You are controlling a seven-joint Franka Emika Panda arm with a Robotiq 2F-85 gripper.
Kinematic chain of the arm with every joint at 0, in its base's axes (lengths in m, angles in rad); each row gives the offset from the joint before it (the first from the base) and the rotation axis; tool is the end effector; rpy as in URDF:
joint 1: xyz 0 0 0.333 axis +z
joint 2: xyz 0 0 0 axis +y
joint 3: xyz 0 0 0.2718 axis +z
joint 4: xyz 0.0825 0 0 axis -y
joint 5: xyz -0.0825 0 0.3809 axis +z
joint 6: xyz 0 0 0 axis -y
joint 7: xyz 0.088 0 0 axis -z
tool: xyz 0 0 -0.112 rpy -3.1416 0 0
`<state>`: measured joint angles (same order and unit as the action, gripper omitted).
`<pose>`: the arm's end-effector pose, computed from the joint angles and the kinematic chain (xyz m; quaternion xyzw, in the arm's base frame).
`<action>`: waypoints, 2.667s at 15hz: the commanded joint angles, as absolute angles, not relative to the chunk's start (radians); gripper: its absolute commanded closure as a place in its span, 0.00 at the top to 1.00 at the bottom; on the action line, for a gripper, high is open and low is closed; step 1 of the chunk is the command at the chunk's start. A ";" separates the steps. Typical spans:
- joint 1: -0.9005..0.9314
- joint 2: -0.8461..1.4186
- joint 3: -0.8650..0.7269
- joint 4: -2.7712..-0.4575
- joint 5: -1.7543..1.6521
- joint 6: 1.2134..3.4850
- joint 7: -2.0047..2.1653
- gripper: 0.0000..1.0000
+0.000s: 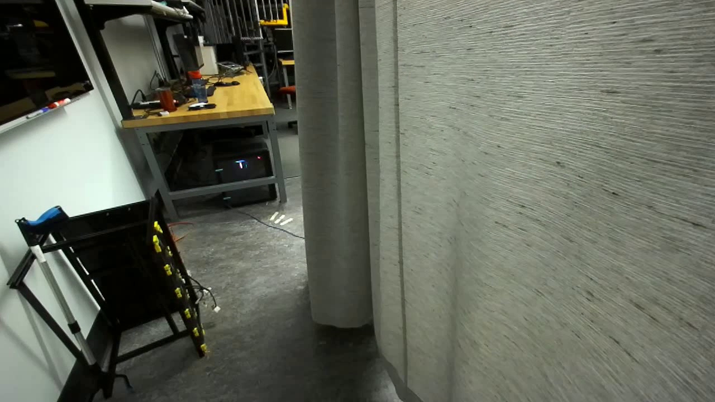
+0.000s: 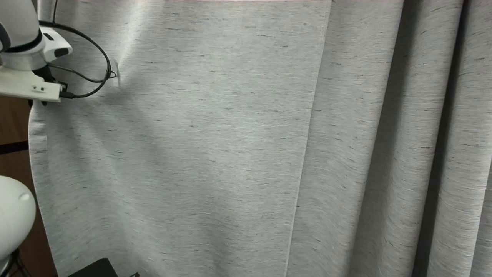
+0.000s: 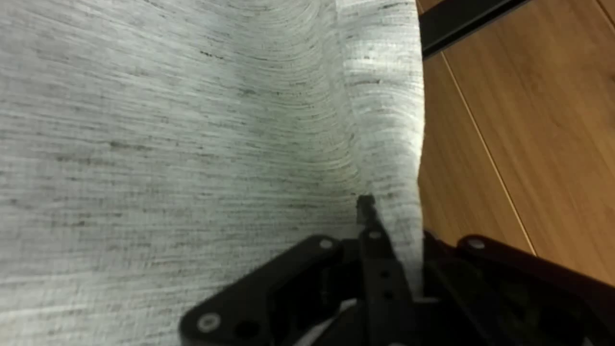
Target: Pull the curtains to the left
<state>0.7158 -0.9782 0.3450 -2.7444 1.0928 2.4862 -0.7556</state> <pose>0.1760 0.3135 0.5159 -0.7510 -0.4770 -0.3001 0.3441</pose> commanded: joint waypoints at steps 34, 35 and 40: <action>0.688 -0.964 0.665 -2.760 1.146 2.400 -0.684 1.00; 0.688 -0.964 0.666 -2.760 1.146 2.399 -0.684 1.00; 0.687 -0.964 0.667 -2.760 1.146 2.399 -0.684 1.00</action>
